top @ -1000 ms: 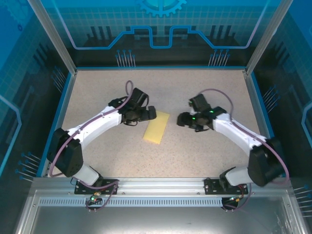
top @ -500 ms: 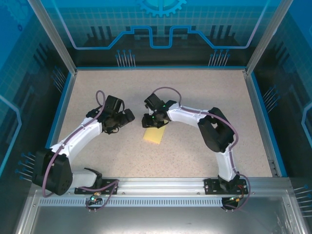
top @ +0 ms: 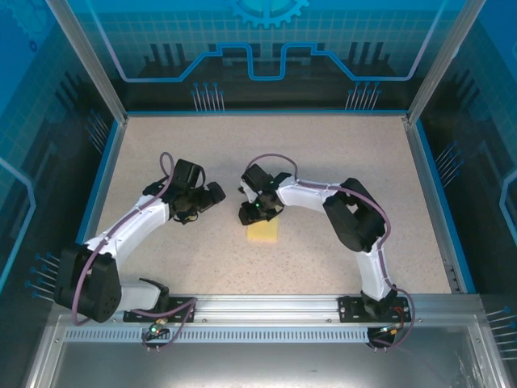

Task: Fold a paper plane with a square sheet of paper (pick it up from the middle)
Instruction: Move the paper to the center of the table, then third fold the triangle at the center of the table.

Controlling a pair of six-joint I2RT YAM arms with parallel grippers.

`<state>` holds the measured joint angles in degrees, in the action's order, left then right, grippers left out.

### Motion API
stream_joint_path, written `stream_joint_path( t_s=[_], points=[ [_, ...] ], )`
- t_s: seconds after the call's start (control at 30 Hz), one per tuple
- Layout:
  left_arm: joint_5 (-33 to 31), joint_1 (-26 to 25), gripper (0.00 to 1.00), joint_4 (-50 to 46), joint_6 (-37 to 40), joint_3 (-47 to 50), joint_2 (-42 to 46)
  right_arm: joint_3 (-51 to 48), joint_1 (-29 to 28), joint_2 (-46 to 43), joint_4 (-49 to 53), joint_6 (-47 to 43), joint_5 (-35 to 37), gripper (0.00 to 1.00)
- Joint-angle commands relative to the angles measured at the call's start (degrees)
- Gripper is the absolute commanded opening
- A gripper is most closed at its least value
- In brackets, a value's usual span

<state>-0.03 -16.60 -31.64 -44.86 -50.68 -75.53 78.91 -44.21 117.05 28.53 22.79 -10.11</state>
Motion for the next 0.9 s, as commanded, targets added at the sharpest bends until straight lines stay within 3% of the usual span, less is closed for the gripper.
stream_joint_path(
  t_s=[0.0,0.13,0.3,0.43,0.6,0.73,0.87],
  points=[
    [5.4,0.6,0.99,2.8,1.5,0.2,-1.1,-6.4,1.4,-3.6,7.8,-11.3,-1.1,0.36],
    [9.4,0.0,0.98,6.6,1.6,1.3,-1.6,-10.2,3.0,-10.4,7.0,-13.0,-3.0,0.38],
    [13.8,-4.8,0.93,12.3,1.3,0.7,-4.3,-15.5,5.4,-21.3,-0.5,0.3,-5.9,0.47],
    [18.3,-9.9,0.71,18.3,0.1,-0.6,-9.3,-23.3,9.6,-30.0,-5.0,10.4,-6.5,0.57],
    [21.1,-15.3,0.43,21.7,-1.1,-5.3,-17.8,-31.0,14.3,-39.7,-3.5,15.2,-4.5,0.70],
    [21.8,-17.3,0.30,22.5,-1.9,-7.9,-22.7,-35.0,17.9,-43.7,-2.6,17.0,-4.8,0.81],
    [21.2,-17.7,0.22,22.5,-1.8,-9.7,-26.5,-37.9,19.8,-43.6,-3.5,19.6,-7.5,0.82]
  ],
)
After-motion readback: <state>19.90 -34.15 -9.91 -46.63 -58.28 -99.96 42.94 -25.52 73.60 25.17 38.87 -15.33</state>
